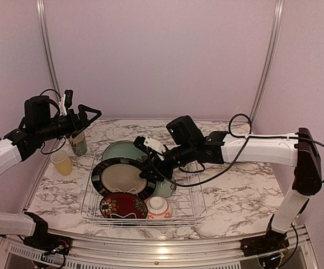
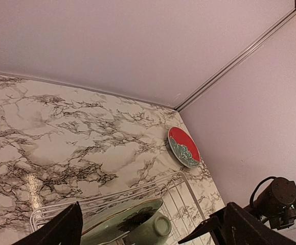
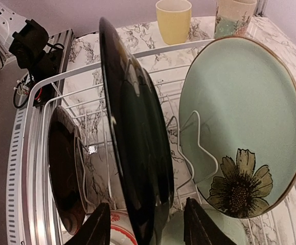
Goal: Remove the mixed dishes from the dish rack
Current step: Grab the plate from the dish rack.
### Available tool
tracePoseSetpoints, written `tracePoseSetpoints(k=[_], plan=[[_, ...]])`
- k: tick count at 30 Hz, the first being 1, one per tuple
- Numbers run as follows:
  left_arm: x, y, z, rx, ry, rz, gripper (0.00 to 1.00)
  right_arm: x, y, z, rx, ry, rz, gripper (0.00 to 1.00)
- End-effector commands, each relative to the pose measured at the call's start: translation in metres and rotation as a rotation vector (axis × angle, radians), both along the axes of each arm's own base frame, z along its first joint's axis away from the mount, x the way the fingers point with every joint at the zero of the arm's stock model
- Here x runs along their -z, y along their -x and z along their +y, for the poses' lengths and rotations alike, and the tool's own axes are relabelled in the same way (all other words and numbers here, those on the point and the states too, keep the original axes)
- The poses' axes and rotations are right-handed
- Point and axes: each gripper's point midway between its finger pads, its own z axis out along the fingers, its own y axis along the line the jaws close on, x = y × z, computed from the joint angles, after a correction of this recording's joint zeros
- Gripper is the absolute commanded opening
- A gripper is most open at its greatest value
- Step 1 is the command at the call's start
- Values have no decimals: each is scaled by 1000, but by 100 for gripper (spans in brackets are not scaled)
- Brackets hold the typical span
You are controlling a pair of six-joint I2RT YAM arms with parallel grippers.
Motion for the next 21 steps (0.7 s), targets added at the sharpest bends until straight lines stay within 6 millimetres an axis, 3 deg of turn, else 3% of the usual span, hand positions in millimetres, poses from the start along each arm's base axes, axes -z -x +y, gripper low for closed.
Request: tracePoseSetpoints(k=[1, 10, 21], plan=[[-3, -2, -1, 3, -14, -8, 99, -4, 1, 13, -25, -13, -7, 45], [-3, -4, -4, 11, -11, -4, 99, 6, -1, 23, -46, -9, 0, 37], [-4, -3, -3, 8, -16, -5, 99, 9, 5, 33, -50, 23, -37, 17]])
